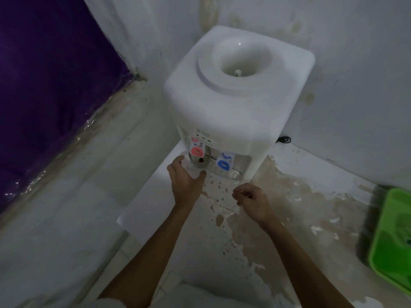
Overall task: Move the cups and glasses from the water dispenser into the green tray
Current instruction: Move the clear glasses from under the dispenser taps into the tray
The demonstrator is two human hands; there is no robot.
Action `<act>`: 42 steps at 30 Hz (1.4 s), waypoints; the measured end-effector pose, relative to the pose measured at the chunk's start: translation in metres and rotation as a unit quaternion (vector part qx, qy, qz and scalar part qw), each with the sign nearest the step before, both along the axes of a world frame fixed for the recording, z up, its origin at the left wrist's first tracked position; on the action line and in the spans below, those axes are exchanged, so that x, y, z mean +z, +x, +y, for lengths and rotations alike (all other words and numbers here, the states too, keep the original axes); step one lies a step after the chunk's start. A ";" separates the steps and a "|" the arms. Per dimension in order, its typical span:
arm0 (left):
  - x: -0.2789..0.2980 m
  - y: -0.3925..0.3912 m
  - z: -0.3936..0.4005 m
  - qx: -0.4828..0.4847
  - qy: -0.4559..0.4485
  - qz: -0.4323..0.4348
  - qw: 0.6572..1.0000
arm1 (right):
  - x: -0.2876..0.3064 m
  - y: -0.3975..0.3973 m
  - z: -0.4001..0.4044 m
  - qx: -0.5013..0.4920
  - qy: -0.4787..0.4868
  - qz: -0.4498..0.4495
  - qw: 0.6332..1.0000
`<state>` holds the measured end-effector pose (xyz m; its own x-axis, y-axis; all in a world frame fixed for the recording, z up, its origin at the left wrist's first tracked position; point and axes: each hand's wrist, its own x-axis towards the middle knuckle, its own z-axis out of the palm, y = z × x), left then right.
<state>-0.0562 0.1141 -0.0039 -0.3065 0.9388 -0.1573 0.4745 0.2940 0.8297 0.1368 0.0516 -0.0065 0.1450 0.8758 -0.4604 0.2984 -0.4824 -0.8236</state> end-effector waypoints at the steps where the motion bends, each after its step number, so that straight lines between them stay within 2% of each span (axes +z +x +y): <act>1: 0.000 -0.001 0.007 -0.013 -0.005 -0.003 1.000 | 0.000 -0.002 0.001 -0.002 -0.001 -0.001 1.000; 6: -0.009 -0.001 0.035 -0.085 -0.005 -0.013 0.996 | 0.004 -0.005 0.006 -0.017 -0.014 0.006 1.000; 17: -0.008 -0.001 0.044 -0.070 -0.013 0.007 0.997 | 0.010 -0.001 0.001 -0.042 -0.024 0.037 0.998; 25: -0.004 0.000 -0.015 -0.032 -0.038 -0.048 0.998 | 0.004 0.014 -0.024 -0.062 -0.029 0.045 0.997; 30: 0.007 0.022 -0.063 -0.088 -0.045 -0.075 0.992 | -0.004 0.022 -0.051 -0.107 -0.055 0.099 0.988; 33: 0.011 0.046 -0.087 -0.148 -0.043 -0.061 0.986 | -0.008 0.026 -0.070 -0.167 -0.097 0.157 0.968; 37: 0.023 0.092 -0.115 -0.234 -0.034 -0.049 0.970 | -0.008 0.047 -0.101 -0.247 -0.138 0.274 0.919; 42: 0.043 0.157 -0.151 -0.331 -0.007 -0.025 0.943 | 0.002 0.093 -0.138 -0.317 -0.108 0.415 0.846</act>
